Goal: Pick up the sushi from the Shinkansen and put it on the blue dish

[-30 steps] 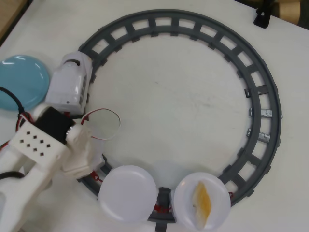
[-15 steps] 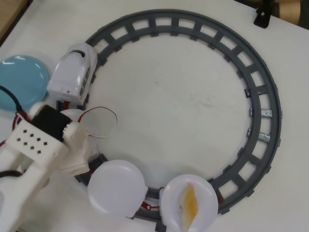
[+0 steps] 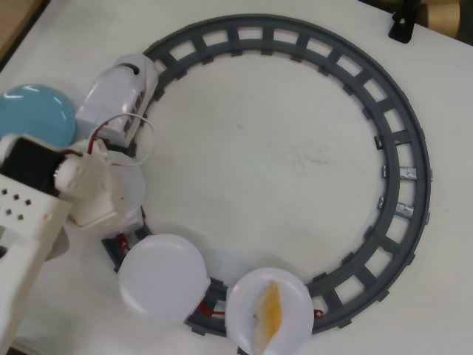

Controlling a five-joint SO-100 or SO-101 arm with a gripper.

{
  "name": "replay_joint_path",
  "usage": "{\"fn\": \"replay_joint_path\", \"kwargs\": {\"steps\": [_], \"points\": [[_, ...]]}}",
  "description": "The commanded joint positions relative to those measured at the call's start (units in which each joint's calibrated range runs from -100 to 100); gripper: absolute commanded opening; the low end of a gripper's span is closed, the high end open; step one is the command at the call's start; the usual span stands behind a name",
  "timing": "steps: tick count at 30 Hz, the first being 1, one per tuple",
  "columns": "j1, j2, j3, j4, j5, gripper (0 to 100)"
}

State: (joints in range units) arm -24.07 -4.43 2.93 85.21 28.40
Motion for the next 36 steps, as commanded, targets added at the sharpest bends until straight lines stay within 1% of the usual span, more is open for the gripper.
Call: {"fn": "replay_joint_path", "kwargs": {"steps": [1,3,7,10,14,18,25,28,33,36], "points": [[0.6,-0.1,-2.5,-1.5,0.3,27],[0.0,0.8,-2.3,-1.6,1.0,27],[-1.5,5.1,-3.1,-0.3,5.0,27],[-3.7,7.9,-5.4,2.6,8.4,27],[-7.6,8.7,-11.9,3.4,9.0,27],[-8.5,9.5,-19.2,4.0,9.1,27],[-8.1,9.5,-21.8,3.5,8.6,27],[-8.8,9.6,-22.4,1.2,5.3,27],[-9.0,10.9,-24.3,-9.3,-5.4,26],[-9.1,13.8,-29.3,-11.9,-12.5,26]]}}
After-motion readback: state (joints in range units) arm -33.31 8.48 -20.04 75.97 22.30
